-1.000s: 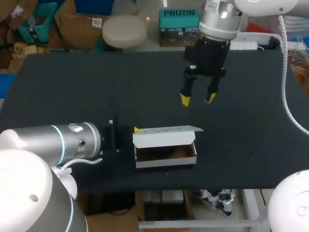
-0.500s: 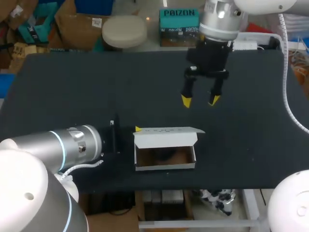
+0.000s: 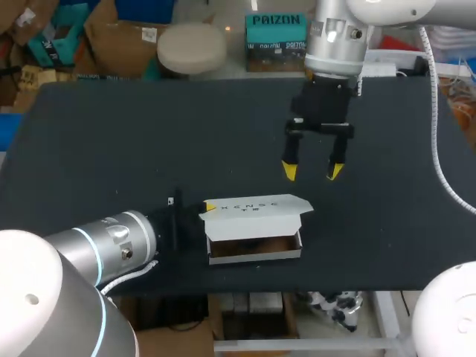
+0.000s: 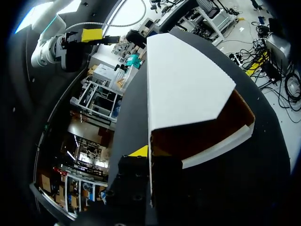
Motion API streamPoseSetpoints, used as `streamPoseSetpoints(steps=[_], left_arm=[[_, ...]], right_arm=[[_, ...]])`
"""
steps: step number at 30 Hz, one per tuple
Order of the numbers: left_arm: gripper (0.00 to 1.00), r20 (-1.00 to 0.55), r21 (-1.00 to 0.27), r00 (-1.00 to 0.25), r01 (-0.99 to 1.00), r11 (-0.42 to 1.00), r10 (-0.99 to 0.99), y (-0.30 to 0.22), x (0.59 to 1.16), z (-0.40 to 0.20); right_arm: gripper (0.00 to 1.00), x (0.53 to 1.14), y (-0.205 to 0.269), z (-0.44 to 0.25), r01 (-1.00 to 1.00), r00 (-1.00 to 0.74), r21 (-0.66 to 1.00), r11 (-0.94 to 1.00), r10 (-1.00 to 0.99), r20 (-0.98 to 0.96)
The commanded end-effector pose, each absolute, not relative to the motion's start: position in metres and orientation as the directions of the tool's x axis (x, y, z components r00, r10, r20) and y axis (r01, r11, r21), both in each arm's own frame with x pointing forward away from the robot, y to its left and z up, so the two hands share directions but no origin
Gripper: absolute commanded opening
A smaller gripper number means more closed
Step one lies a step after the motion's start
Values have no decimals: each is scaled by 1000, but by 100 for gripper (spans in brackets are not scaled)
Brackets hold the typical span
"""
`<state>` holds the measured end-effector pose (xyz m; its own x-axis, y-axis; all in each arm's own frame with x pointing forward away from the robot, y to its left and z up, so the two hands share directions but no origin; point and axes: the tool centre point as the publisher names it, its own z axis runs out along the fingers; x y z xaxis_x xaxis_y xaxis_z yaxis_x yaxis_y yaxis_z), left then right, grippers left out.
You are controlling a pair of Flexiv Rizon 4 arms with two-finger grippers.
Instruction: Assemble the packaging by folding the flat box into shape, placing the metal phone stand inside, and closing the box properly
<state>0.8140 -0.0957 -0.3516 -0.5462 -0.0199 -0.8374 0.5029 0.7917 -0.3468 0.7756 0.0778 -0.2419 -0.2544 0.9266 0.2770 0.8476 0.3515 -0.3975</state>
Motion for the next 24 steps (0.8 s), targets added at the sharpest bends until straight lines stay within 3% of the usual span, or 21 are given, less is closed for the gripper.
streamPoseSetpoints(steps=[1, 6, 7, 9, 14, 24], left_arm=[[0, -873, -321, -485, 485, 814, -55, -105, 809, -361], [0, -885, -305, -462, 494, 814, -51, -105, 808, -361], [0, -887, -302, -459, 494, 815, -51, -105, 809, -360], [0, -889, -299, -456, 493, 817, -51, -105, 809, -359], [0, -884, -306, -465, 485, 819, -55, -104, 812, -359], [0, -883, -315, -465, 487, 815, -64, -103, 810, -354]], right_arm=[[91, 780, 78, -251, 822, -240, -451, 348, 929, 280], [75, 773, 77, -258, 814, -230, -470, 342, 932, 279], [67, 771, 77, -260, 812, -230, -474, 340, 933, 276], [60, 768, 77, -263, 809, -226, -481, 338, 934, 275], [66, 763, 76, -272, 802, -222, -492, 339, 934, 281], [62, 758, 79, -288, 794, -218, -498, 350, 927, 305]])
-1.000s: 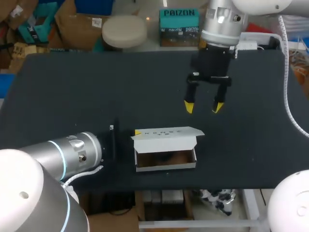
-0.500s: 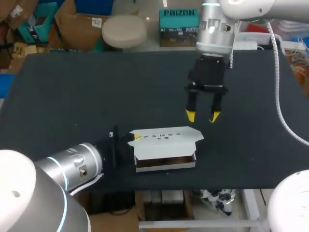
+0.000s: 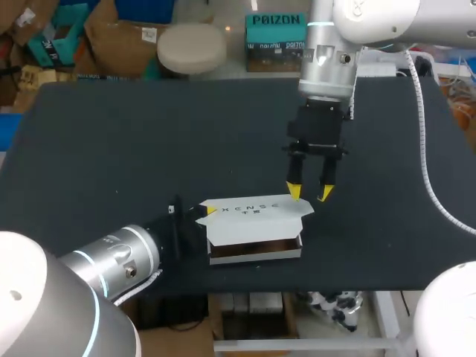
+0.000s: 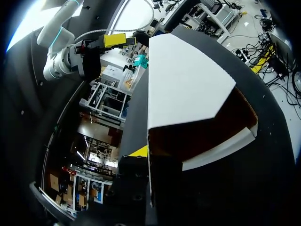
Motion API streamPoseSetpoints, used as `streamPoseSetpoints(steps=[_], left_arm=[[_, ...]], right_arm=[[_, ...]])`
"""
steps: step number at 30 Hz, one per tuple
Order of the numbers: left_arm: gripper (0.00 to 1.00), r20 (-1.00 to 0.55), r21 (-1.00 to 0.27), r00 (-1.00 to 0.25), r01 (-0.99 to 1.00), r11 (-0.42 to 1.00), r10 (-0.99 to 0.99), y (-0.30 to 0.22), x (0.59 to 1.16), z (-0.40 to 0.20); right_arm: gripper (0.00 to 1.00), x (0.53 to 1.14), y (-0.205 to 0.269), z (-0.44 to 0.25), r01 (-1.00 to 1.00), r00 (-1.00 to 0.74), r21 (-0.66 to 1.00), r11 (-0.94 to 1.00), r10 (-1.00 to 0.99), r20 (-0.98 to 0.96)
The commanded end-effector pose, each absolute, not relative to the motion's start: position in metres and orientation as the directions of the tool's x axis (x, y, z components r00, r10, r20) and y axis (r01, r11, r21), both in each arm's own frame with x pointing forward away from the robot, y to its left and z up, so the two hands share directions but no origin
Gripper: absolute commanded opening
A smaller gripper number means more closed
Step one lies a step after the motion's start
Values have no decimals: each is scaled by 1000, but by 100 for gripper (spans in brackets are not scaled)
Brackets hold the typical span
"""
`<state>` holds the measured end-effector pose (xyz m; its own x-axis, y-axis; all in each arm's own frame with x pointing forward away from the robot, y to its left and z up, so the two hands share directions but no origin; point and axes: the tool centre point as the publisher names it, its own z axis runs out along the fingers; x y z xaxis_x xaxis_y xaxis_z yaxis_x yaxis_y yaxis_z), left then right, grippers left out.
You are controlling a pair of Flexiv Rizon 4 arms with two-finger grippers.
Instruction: Assemble the packaging by folding the flat box into shape, placing the metal phone stand inside, and closing the box properly
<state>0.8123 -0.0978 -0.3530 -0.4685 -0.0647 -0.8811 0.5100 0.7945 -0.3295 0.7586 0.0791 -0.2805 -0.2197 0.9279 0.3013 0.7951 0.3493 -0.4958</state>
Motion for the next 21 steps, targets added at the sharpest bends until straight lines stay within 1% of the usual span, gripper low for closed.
streamPoseSetpoints(steps=[1, 2, 6, 10, 14, 21], left_arm=[[0, -884, -315, -464, 488, 814, -63, -103, 810, -353], [0, -884, -313, -463, 489, 814, -62, -103, 809, -353], [0, -887, -308, -458, 494, 813, -58, -103, 808, -351], [0, -887, -311, -458, 497, 810, -60, -103, 807, -351], [0, -887, -310, -459, 498, 810, -56, -103, 807, -351], [0, -890, -311, -453, 519, 796, -52, -103, 806, -355]], right_arm=[[62, 758, 80, -290, 793, -216, -500, 350, 927, 307], [63, 758, 80, -292, 791, -214, -502, 350, 927, 309], [60, 759, 80, -299, 791, -205, -506, 345, 928, 312], [55, 762, 80, -308, 795, -196, -500, 345, 925, 326], [55, 764, 81, -313, 791, -189, -502, 349, 920, 343], [51, 764, 83, -319, 786, -189, -506, 355, 917, 351]])
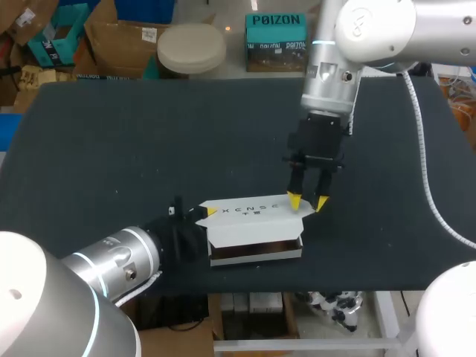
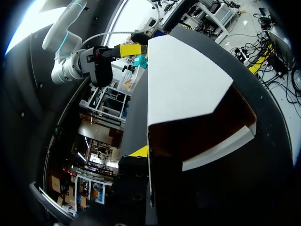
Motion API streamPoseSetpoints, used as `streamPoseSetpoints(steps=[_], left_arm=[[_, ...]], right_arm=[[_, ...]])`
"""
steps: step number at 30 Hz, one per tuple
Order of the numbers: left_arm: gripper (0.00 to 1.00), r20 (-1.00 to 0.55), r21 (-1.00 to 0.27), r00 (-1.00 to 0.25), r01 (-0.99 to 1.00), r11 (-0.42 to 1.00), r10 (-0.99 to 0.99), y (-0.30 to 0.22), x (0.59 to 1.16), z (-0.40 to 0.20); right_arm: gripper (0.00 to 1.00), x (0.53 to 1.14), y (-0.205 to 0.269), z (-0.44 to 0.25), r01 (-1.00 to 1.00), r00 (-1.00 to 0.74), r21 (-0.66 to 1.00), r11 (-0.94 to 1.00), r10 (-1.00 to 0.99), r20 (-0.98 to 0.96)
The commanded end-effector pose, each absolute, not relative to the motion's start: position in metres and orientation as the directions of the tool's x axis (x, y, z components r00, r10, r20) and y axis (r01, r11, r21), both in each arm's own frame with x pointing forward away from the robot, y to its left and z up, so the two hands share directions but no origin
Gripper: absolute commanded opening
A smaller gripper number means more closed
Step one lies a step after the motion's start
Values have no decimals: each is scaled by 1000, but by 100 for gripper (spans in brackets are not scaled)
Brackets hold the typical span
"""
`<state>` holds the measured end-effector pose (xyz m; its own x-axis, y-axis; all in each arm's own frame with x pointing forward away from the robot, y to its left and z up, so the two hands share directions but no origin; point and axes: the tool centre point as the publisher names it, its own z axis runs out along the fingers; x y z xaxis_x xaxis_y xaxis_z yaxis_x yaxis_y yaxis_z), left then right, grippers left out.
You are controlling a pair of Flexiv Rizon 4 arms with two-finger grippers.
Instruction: Assemble the packaging by folding the flat box into shape, placing the metal phone stand inside, and closing the box properly
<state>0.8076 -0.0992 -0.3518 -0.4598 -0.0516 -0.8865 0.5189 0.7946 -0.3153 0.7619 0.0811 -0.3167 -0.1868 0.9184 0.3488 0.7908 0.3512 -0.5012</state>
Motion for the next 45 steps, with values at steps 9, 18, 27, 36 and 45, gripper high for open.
streamPoseSetpoints(steps=[9, 18, 27, 36, 45], left_arm=[[10, -898, -303, -438, 534, 789, -48, -102, 802, -355], [21, -902, -312, -427, 537, 784, -66, -96, 795, -350], [36, -900, -323, -429, 534, 781, -80, -86, 787, -348], [41, -897, -335, -429, 509, 793, -104, -68, 772, -342], [47, -882, -362, -451, 467, 807, -135, -51, 757, -337]], right_arm=[[49, 764, 87, -320, 786, -195, -501, 362, 915, 354], [49, 763, 89, -321, 790, -197, -495, 362, 914, 355], [48, 764, 91, -325, 789, -195, -496, 363, 913, 358], [48, 765, 92, -325, 794, -197, -487, 364, 912, 360], [49, 765, 94, -326, 801, -200, -477, 362, 913, 356]])
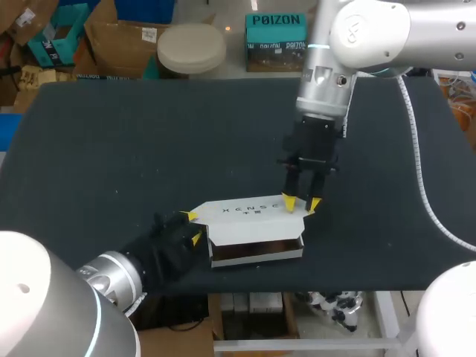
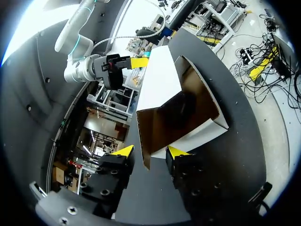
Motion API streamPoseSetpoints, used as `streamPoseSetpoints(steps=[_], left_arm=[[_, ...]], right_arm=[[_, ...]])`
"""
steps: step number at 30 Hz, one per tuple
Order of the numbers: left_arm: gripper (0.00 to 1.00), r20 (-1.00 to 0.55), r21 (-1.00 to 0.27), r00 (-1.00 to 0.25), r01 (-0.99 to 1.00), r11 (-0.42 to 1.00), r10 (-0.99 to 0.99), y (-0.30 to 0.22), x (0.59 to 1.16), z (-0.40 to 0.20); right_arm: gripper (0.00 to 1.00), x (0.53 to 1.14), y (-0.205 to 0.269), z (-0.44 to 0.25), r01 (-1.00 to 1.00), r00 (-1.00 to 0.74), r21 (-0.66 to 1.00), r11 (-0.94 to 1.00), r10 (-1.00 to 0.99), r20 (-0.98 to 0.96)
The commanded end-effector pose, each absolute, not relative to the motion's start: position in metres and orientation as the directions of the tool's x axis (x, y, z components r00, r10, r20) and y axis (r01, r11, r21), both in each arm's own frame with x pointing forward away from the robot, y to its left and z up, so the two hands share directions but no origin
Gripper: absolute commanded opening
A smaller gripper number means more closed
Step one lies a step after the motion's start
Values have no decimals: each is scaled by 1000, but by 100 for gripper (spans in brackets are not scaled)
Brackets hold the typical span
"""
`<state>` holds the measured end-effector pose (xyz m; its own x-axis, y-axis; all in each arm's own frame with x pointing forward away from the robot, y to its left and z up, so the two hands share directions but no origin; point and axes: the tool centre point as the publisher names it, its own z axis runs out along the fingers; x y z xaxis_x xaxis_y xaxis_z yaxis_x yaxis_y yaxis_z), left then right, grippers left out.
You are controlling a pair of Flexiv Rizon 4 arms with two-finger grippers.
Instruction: Assemble the packaging by folding the flat box into shape, placing the metal phone stand inside, and closing the box properly
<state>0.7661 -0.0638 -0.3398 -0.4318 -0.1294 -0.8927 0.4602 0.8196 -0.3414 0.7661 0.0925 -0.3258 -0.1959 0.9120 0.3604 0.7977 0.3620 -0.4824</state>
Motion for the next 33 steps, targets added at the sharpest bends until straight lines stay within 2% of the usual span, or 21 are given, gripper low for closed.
streamPoseSetpoints(steps=[1, 4, 5, 6, 12, 14, 15, 16, 28, 33], left_arm=[[49, -878, -369, -456, 456, 810, -143, -48, 756, -336], [70, -857, -394, -490, 419, 818, -161, -38, 751, -332], [81, -842, -409, -512, 400, 820, -171, -36, 749, -330], [98, -836, -410, -523, 398, 821, -164, -33, 747, -327], [100, -744, -442, -650, 306, 843, -154, -22, 734, -308], [100, -616, -447, -780, 233, 864, -109, -17, 734, -301], [100, -617, -312, -781, 127, 941, -99, -15, 736, -300], [100, -622, -249, -775, 62, 967, -111, -13, 738, -299], [100, -622, -249, -775, 62, 967, -111, -13, 738, -299], [100, -461, -389, -857, -38, 920, -231, -14, 752, -294]], right_arm=[[49, 765, 95, -327, 803, -202, -474, 362, 913, 355], [49, 764, 96, -328, 805, -206, -469, 363, 913, 353], [49, 764, 96, -329, 807, -208, -466, 363, 913, 352], [49, 764, 97, -330, 809, -209, -463, 363, 913, 351], [49, 761, 96, -334, 817, -211, -449, 362, 912, 352], [49, 761, 96, -334, 819, -212, -445, 363, 911, 353], [49, 761, 96, -335, 820, -212, -443, 363, 911, 353], [49, 760, 96, -335, 820, -212, -442, 363, 911, 354], [49, 760, 97, -337, 825, -213, -432, 363, 910, 357], [49, 761, 98, -338, 825, -215, -433, 363, 910, 353]])
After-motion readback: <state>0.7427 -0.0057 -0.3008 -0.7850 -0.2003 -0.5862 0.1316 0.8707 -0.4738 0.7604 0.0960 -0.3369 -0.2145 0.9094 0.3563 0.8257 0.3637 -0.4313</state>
